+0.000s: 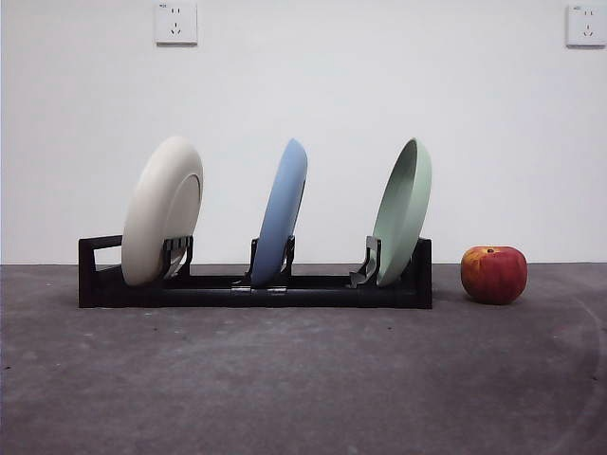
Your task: Take the blue plate from the plate rack,put the plate on the table,take the apple from the table,put the apple in the plate
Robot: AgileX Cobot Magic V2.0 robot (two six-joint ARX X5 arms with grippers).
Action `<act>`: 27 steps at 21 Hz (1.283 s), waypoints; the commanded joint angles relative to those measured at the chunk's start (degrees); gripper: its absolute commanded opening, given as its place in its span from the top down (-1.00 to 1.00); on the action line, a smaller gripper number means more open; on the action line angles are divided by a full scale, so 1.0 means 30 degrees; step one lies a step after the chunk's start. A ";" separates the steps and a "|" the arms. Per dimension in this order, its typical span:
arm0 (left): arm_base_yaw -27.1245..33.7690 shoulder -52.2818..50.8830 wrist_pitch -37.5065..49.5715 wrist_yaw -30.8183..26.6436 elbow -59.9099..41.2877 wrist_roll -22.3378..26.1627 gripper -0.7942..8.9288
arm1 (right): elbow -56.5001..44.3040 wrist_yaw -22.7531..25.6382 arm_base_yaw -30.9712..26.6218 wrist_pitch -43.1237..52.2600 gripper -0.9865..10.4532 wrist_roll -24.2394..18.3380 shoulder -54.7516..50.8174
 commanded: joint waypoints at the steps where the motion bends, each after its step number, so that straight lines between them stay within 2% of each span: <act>1: 0.0044 0.0000 0.0109 0.0015 -0.0197 -0.0138 0.84 | -0.0160 -0.0022 -0.0007 0.0073 0.83 0.0255 -0.0029; 4: 0.0044 0.0000 0.0109 0.0015 -0.0197 -0.0138 0.84 | -0.0160 -0.0015 -0.0007 0.0029 0.83 0.0554 -0.0029; 12: 0.0044 0.0000 0.0109 0.0015 -0.0197 -0.0138 0.84 | -0.0160 -0.0415 0.0000 0.0022 0.83 0.3752 -0.0022; 19: 0.0044 0.0000 0.0138 0.0058 -0.0197 -0.0153 0.84 | -0.0160 -0.0350 -0.0007 0.0022 0.83 0.4357 -0.0007; 27: 0.0044 0.0000 0.0772 0.0095 -0.0197 -0.0284 0.85 | 0.1049 -0.0350 0.0000 -0.1209 0.84 0.8247 -0.0007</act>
